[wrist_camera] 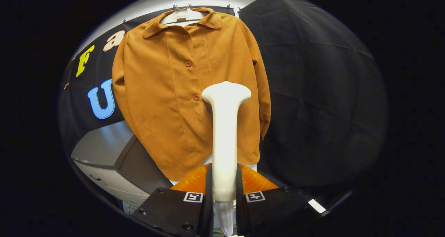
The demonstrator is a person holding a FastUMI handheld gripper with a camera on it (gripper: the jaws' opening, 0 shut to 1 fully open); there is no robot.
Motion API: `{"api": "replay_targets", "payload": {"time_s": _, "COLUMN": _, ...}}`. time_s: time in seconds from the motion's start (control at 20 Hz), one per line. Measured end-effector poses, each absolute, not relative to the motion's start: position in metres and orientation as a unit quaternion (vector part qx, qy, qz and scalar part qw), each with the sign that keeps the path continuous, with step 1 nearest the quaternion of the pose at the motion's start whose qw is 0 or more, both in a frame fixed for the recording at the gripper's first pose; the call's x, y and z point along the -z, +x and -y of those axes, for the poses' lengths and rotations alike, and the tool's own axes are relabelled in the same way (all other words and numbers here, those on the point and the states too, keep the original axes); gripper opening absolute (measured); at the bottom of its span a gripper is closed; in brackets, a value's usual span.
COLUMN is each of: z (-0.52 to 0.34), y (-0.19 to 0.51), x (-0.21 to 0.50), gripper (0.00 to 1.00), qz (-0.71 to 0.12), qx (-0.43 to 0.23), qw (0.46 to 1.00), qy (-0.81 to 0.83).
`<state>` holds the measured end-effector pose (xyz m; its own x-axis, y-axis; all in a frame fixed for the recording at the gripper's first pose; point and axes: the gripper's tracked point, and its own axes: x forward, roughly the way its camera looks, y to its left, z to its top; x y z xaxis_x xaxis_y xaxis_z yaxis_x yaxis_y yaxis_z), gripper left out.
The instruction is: Iron the clothes twice with a garment steamer, once on the left side and once on the right side.
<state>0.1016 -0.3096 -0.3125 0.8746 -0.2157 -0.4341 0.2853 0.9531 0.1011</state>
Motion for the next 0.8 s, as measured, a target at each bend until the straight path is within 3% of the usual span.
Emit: {"api": "replay_targets", "payload": {"time_s": 0.8, "z": 0.279, "y": 0.044, "x": 0.377, "gripper": 0.29, "qz": -0.292, "qx": 0.131, "qw": 0.944, "qy": 0.081}}
